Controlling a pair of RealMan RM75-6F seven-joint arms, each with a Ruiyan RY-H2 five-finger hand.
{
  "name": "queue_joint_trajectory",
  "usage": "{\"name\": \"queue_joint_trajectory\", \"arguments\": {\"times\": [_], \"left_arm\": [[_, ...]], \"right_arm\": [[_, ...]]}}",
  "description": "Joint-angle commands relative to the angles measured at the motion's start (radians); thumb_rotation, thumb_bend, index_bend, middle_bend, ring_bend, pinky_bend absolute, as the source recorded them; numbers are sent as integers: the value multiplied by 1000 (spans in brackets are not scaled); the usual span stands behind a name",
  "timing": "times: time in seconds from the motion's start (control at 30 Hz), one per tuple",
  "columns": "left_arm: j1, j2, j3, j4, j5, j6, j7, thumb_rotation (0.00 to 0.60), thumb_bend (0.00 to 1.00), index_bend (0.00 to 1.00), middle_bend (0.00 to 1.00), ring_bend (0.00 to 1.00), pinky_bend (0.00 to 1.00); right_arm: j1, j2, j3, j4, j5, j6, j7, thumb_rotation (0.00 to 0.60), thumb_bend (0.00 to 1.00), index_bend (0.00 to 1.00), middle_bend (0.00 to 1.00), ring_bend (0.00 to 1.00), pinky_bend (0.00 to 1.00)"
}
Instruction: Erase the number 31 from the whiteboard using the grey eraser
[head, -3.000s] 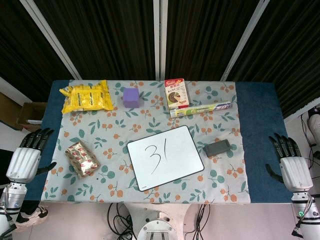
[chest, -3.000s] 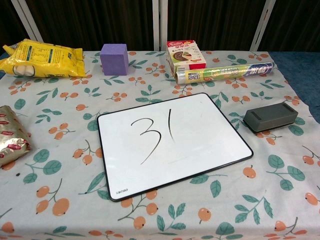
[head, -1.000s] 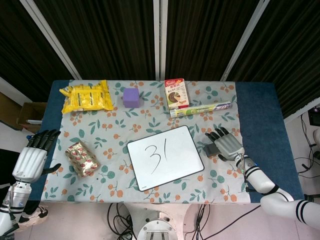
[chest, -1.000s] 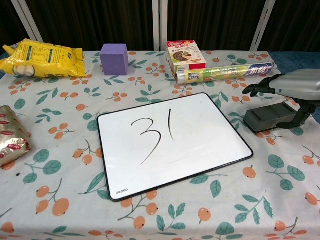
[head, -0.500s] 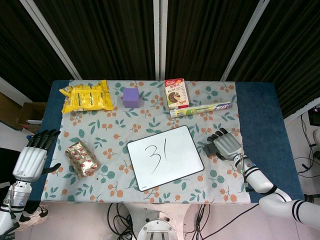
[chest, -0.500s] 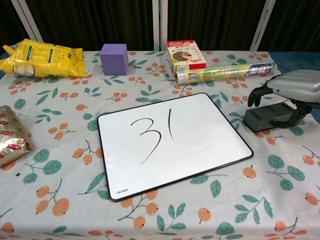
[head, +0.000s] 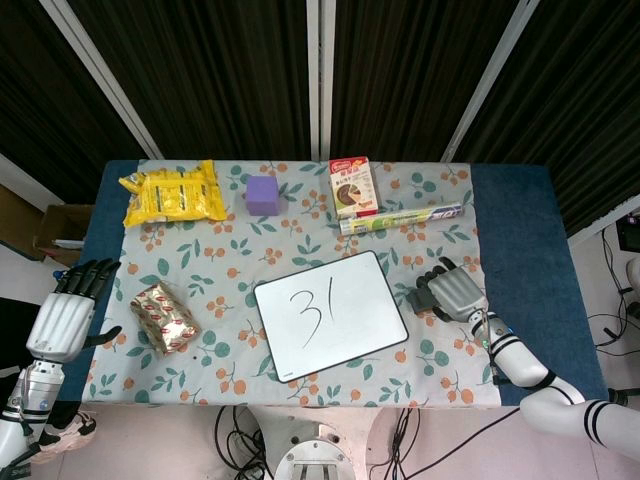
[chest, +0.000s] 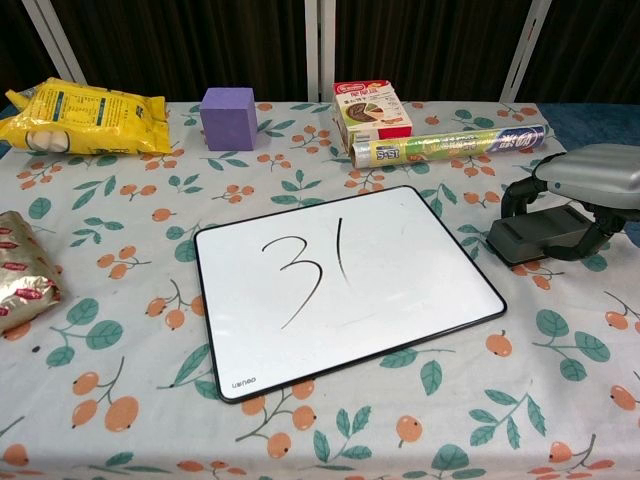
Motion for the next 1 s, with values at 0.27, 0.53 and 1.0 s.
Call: {"name": "queue_joint_trajectory", "arguments": {"times": [0.27,0.53,1.0], "left_arm": [[0,-2,0,5,-1,0,-4,600,50,100,90,87,169],[0,-1,1,7,-1,2,-8,600,51,100,91,87,169],[0,-1,2,7,-2,0,-9,600,51,100,91,87,170]], "right_arm": [[-6,-8,-12,23,-33,28,29,600,243,376,362,273,120],[-12,-11,-15,27,-53,50,56,600,253,461,423,342,339],[-27,8,-19,27,-134,136,139,600,261,582,512,472,525]]}}
